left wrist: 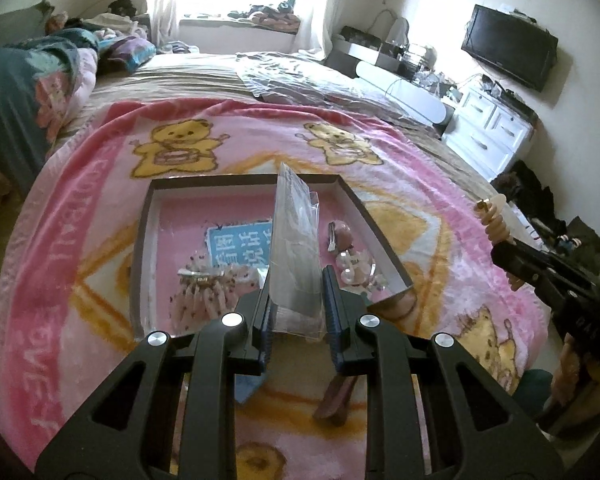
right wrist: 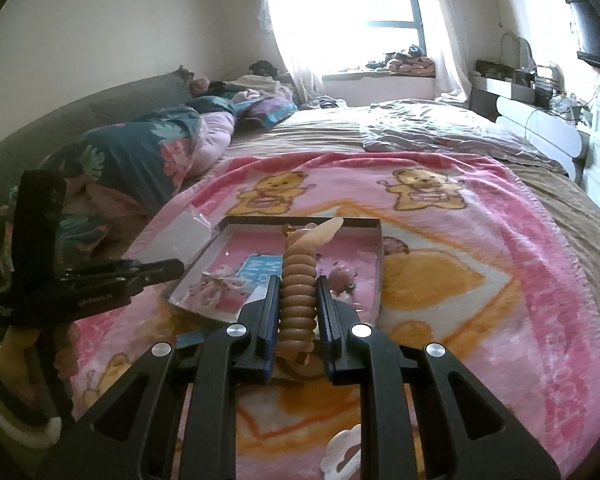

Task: Organize jewelry
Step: 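Lift and carry the sleeve and beaded clip toward the box with both tools, then lower the sleeve and beaded clip into the box and open both tools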

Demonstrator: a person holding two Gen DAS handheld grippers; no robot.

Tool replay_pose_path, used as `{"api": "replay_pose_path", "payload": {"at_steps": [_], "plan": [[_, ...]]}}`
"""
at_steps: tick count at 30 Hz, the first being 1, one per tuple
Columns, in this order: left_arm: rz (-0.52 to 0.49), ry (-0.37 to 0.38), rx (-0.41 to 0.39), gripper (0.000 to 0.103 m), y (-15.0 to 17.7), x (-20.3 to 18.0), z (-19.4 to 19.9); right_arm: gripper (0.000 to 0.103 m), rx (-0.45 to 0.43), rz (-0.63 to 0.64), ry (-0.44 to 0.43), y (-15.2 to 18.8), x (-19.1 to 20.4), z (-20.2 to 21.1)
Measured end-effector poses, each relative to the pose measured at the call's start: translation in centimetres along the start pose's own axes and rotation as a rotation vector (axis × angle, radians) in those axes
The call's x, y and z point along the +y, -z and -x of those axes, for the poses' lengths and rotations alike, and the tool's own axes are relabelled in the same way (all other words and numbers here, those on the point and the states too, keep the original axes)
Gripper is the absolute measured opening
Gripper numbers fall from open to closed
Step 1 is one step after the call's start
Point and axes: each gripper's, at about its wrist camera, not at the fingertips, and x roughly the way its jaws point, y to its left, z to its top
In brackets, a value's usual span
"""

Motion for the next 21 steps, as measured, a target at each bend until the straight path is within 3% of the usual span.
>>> {"api": "replay_pose_path", "payload": {"at_steps": [13,21], "plan": [[0.000,-0.052,0.007,0.014,-2.9,3.1,-2.7,0.017,0.008,-0.010,0.030,-2.0,-0.9,-2.8],[0.064,-0.087,0.040,0.014,-2.4,6.4,-4.3,0.017,0.034,0.007,0.017,-3.2,0.1,-5.7]]}}
